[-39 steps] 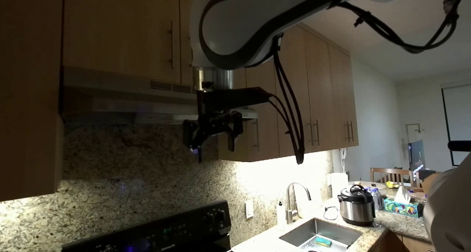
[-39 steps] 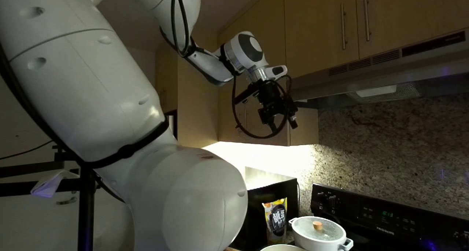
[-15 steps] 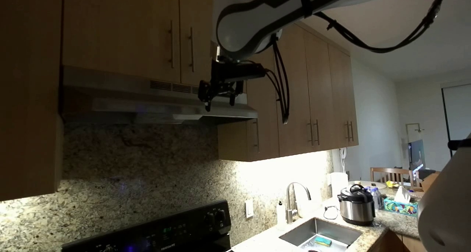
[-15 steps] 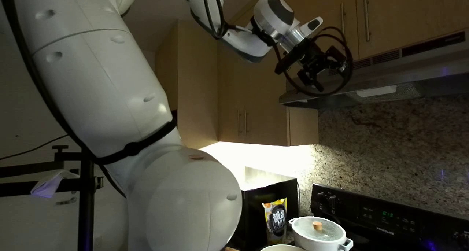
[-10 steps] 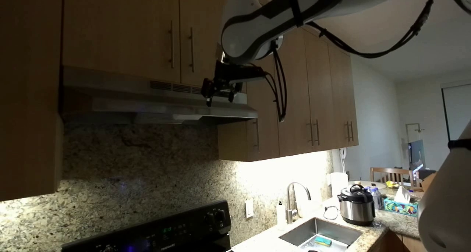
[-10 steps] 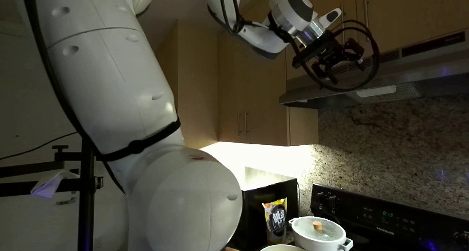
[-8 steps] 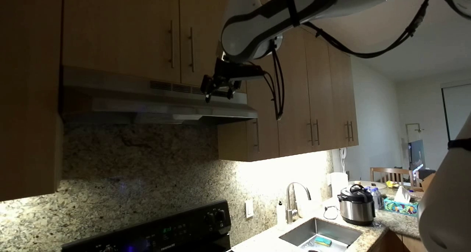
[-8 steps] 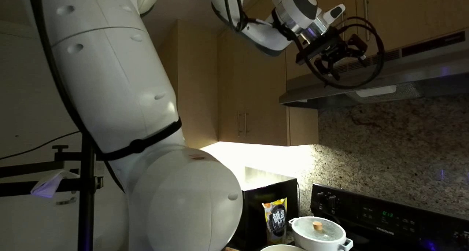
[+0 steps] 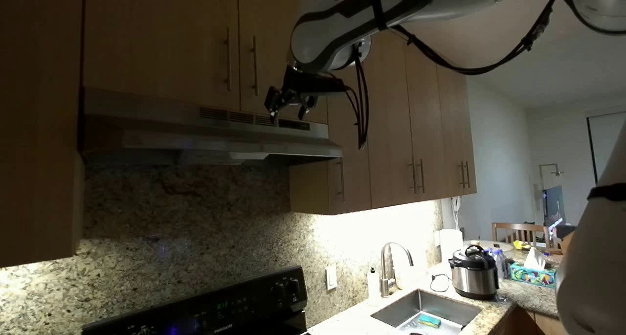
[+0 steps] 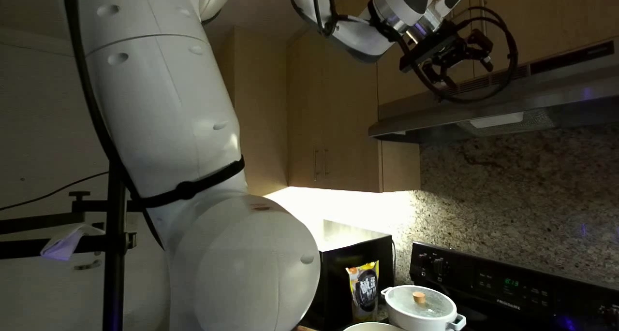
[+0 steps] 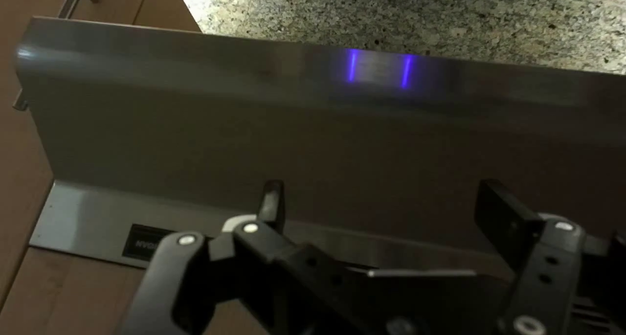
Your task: Switch on the stove the light
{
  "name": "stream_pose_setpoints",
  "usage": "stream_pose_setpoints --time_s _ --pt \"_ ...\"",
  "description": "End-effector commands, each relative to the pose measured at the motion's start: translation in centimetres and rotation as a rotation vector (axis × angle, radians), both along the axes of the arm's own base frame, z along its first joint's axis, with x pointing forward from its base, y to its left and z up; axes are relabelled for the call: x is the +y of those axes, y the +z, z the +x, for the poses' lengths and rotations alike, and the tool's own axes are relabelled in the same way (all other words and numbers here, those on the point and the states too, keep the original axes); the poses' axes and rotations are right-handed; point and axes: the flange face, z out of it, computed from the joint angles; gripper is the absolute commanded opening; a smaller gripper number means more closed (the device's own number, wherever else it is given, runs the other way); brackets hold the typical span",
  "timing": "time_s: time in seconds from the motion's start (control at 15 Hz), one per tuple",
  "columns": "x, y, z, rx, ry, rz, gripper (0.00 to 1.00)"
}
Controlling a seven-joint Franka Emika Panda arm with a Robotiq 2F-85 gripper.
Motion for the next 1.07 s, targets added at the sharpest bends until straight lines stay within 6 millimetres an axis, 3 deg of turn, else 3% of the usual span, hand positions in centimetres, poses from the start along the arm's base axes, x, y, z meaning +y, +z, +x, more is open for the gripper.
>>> stream_pose_setpoints --time_s 0.0,0.4,1.0 --pt "-1.1 0.7 0.7 -0.021 -0.007 -0.031 1.0" --pt "-1.1 0.4 0.6 0.003 -0.014 0.001 1.0" --pt "-5.9 0.6 1.4 -0.016 -0.073 0.12 1.0"
